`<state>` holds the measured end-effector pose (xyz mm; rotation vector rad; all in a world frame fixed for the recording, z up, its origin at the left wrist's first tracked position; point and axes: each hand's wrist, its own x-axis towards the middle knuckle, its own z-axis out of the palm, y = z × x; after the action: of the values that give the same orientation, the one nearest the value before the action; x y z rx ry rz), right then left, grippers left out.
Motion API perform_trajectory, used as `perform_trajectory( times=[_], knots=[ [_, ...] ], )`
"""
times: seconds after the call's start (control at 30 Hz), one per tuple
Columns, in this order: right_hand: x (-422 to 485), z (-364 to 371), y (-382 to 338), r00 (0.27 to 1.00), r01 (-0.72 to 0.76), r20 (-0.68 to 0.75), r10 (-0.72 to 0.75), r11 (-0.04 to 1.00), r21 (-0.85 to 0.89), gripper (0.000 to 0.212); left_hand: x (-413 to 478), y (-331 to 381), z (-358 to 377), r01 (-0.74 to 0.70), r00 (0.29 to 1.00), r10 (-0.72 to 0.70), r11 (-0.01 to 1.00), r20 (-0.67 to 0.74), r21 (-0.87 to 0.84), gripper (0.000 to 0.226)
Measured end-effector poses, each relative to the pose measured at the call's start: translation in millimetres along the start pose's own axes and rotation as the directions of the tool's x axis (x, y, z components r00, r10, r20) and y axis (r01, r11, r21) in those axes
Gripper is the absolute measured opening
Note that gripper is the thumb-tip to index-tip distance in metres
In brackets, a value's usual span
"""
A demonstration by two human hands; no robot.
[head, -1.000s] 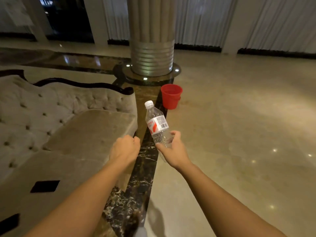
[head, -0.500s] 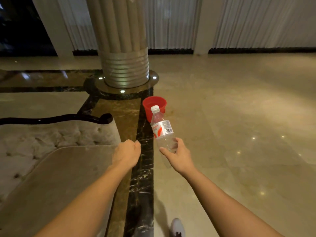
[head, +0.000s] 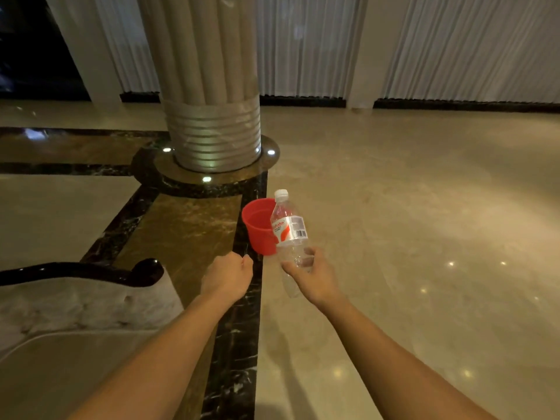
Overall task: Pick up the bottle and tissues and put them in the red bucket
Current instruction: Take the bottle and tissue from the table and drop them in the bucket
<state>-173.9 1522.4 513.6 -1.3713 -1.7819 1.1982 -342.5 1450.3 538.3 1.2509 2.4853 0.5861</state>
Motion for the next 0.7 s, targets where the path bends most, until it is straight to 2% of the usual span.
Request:
perform_trajectory(
  times=[0.1,0.27,0.43,0.53,0.7],
  knots=[
    [61,8,-8,1.0,-0.014,0.016,0.014,1.0,0.011,0.066,53,3,1,0.009,0.997,-0.008,1.0,0.074,-0.004,0.047],
    [185,41,-15,1.0,-0.005,0.017,0.006,1.0,-0.025,0.046,176,5,21,0.068,0.989,-0.064,0.997,0.136,-0.025,0.043],
    [317,79,-23,0.999,-0.039,0.019,0.039,0.999,-0.008,0.064,322,6,36,0.063,0.987,-0.05,0.995,0.156,-0.081,0.045],
    [386,91,-33,0.997,-0.068,0.027,0.069,0.997,-0.025,0.065,404,7,41,0.077,0.982,-0.07,0.996,0.176,-0.033,0.042],
    [480,99,-44,0.993,-0.115,0.017,0.116,0.992,-0.045,0.065,518,18,47,0.053,0.949,-0.065,0.997,0.307,0.049,0.038]
  ],
)
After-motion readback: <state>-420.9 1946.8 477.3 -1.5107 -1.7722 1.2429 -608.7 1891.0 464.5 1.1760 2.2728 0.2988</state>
